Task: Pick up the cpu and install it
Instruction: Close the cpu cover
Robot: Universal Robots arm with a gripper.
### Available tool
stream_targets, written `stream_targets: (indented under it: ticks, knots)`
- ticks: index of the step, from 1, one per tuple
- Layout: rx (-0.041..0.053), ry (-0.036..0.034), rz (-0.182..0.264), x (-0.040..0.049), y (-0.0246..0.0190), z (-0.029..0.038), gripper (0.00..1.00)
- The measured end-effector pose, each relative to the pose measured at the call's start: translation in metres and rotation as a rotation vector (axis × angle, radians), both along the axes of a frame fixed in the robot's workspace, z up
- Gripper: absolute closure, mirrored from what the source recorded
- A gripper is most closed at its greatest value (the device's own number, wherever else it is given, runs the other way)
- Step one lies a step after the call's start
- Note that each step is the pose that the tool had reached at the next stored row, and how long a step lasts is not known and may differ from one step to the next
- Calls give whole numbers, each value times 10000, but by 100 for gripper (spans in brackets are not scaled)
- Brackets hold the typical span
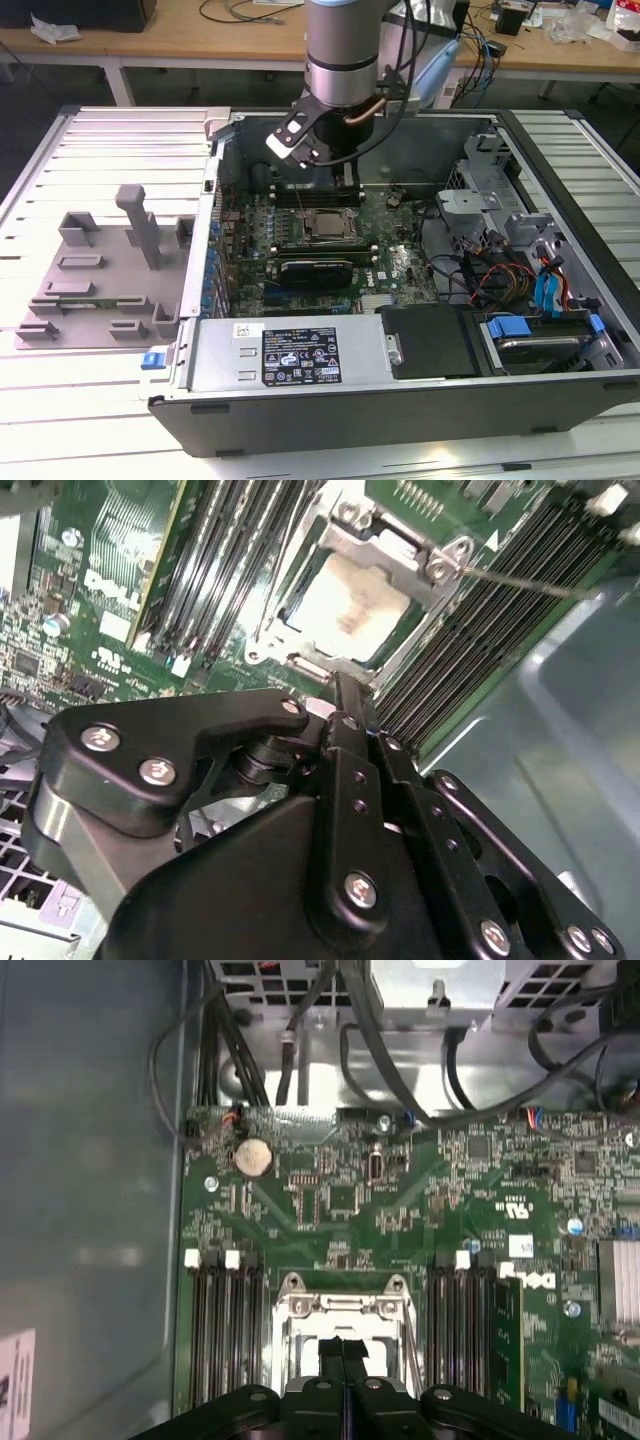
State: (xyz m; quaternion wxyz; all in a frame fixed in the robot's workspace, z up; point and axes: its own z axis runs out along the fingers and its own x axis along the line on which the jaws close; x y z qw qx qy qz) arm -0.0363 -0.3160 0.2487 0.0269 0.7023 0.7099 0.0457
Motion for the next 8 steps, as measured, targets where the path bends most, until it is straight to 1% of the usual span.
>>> stream_targets:
  ticks: [1, 5, 6, 8]
  knots:
    - [0, -33, 0, -52, 1, 0, 89]
    - [0, -100, 1, -160, 2, 0, 89]
    - [0, -128, 0, -211, 3, 0, 89]
    - [0, -148, 0, -260, 4, 0, 89]
